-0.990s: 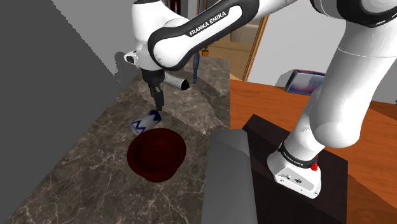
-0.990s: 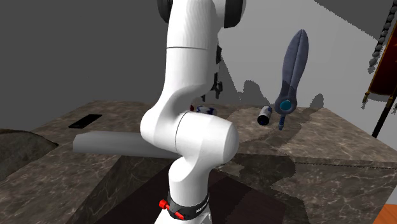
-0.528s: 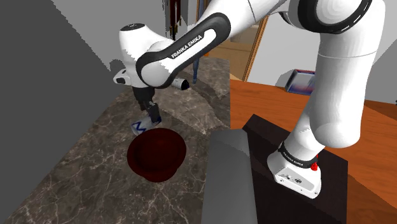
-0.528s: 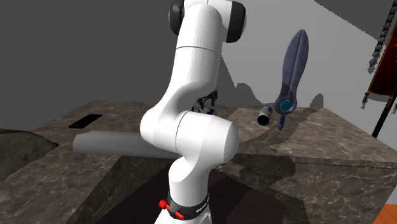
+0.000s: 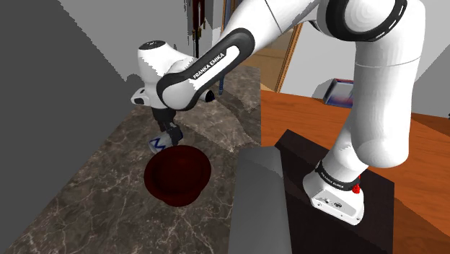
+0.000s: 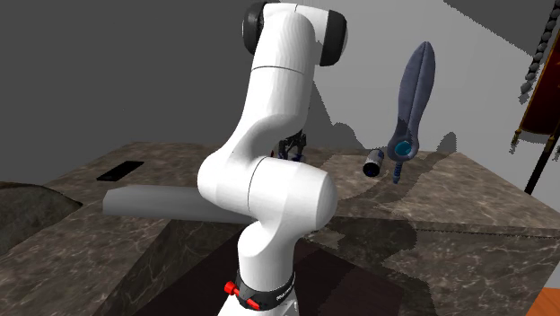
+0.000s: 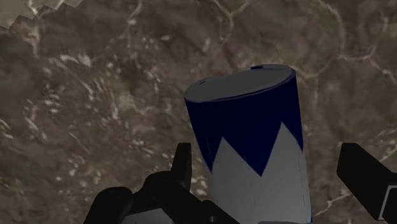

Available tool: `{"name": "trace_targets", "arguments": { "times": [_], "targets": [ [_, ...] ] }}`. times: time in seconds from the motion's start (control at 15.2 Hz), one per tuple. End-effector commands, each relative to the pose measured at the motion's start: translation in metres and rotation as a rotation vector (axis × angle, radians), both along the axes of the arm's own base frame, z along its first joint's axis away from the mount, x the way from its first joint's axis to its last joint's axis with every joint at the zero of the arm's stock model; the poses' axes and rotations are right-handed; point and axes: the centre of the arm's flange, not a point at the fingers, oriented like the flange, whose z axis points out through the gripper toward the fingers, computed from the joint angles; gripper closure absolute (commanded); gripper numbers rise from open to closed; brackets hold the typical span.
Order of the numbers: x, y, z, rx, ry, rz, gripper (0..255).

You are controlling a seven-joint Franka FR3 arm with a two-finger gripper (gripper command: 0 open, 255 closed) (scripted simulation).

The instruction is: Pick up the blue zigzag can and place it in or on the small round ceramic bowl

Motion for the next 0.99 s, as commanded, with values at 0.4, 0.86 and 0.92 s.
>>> {"name": "trace_targets", "arguments": {
  "times": [0.4, 0.86, 0.92],
  "targets": [
    [0.0, 0.0, -0.0007, 0.0, 0.0, 0.0, 255],
    [0.0014, 0.0011, -0.0005, 0.0, 0.0, 0.0, 255],
    [0.0, 0.0, -0.0008, 0.0, 0.0, 0.0, 255]
  ]
}}
